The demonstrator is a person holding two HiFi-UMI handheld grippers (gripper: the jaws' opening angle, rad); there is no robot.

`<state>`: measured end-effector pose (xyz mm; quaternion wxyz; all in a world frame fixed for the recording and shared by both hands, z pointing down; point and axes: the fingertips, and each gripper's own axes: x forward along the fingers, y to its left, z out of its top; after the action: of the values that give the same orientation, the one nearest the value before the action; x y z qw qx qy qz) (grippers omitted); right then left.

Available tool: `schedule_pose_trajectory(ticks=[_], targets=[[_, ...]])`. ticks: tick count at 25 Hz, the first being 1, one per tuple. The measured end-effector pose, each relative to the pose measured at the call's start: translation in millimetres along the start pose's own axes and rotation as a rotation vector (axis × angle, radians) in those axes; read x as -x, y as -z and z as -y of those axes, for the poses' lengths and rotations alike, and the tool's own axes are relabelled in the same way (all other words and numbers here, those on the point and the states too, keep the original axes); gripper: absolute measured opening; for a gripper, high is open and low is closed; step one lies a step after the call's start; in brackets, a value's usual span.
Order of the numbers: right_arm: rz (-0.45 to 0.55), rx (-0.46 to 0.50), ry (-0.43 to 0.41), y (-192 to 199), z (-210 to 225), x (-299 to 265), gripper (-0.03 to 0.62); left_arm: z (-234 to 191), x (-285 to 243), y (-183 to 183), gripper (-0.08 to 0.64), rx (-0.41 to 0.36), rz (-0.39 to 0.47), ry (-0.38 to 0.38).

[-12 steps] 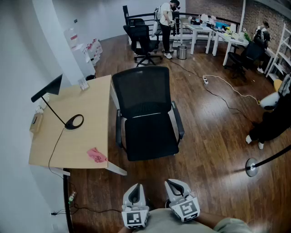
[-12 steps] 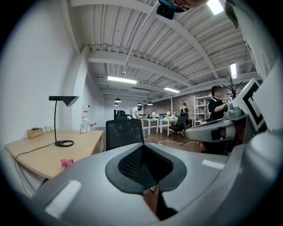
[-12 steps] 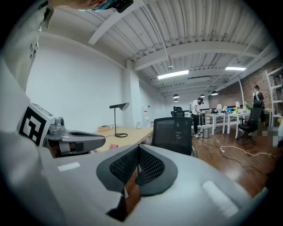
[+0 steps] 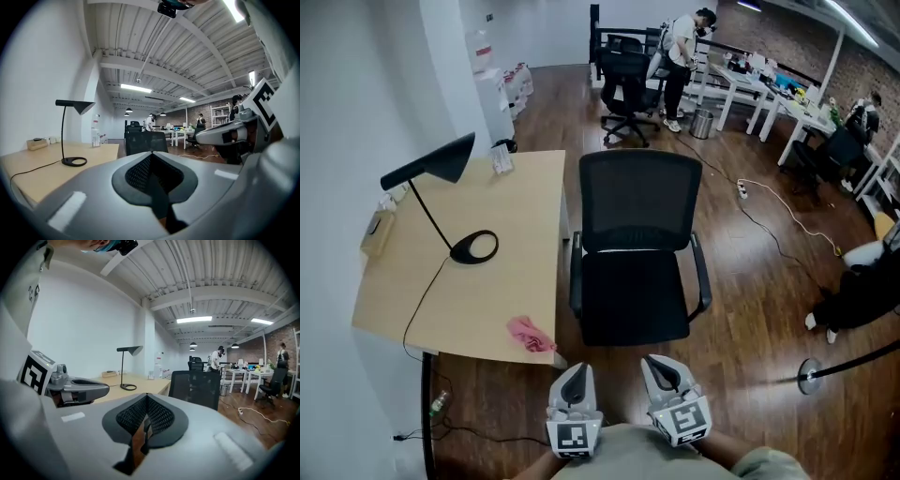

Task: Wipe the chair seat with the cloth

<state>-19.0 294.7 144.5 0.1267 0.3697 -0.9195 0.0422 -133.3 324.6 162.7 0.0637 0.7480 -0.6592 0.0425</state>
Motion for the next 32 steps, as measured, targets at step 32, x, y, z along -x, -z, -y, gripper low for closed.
schedule_pose_trajectory(ticks=[32], targets=[[-0.522, 0.383, -0.674, 149.9, -209.0, -305.8, 0.148, -267.6, 56.4, 113.1, 0.005, 0.107, -0.261, -0.711]])
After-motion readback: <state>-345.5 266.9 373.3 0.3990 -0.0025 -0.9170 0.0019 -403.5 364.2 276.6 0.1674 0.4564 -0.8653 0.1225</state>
